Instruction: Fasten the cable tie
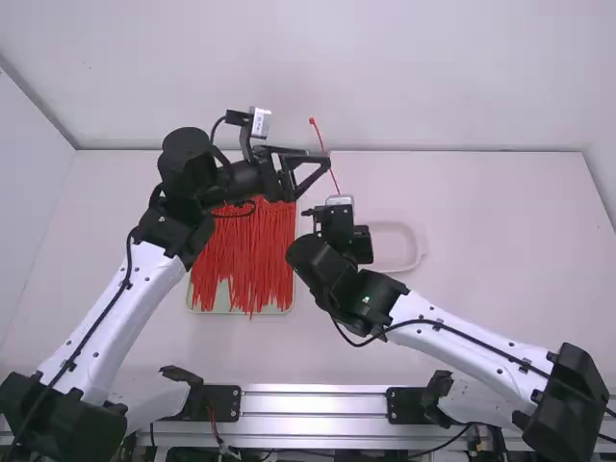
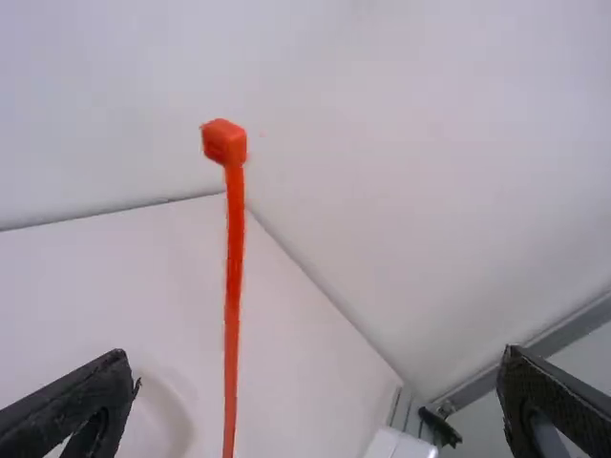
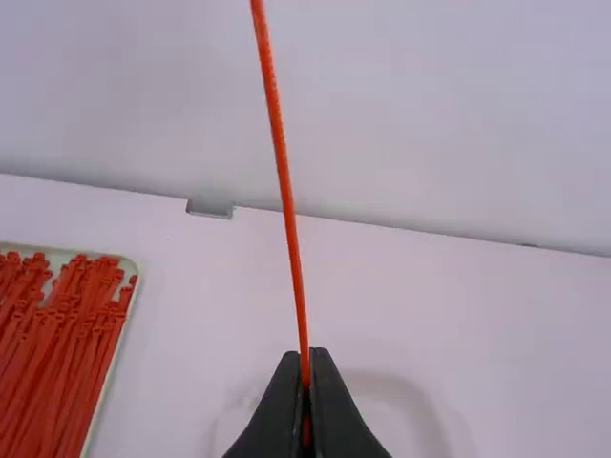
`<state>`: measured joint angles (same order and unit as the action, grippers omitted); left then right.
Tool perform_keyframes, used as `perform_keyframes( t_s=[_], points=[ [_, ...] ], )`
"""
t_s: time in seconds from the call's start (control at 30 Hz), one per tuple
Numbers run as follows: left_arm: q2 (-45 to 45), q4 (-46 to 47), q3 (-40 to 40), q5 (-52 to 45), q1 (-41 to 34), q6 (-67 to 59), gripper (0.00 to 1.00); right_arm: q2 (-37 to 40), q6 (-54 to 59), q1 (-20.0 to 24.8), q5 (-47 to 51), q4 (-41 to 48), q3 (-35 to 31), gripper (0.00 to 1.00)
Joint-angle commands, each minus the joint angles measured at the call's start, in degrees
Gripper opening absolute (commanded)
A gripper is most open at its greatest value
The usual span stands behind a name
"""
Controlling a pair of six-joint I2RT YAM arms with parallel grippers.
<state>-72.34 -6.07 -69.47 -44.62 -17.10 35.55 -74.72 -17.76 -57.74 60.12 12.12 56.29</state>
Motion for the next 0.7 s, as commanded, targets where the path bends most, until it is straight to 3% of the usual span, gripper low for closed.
perform_keyframes(
  t_s=[0.0, 0.43, 0.67],
  points=[
    [0.2, -0.3, -1.3, 2.5, -0.4, -1.1, 0.99, 0.2, 0.0, -0.1, 1.4, -0.2, 1.9, 0.0],
    [0.2, -0.7, -1.3, 9.6, -0.5, -3.4, 1.0, 0.2, 1.0, -2.4, 1.5, -1.9, 1.9, 0.0],
    [0.2, -0.7, -1.3, 9.7, -0.5, -3.7, 0.84, 0.2, 1.7, -4.7, 1.5, -3.0, 1.9, 0.0]
  ],
)
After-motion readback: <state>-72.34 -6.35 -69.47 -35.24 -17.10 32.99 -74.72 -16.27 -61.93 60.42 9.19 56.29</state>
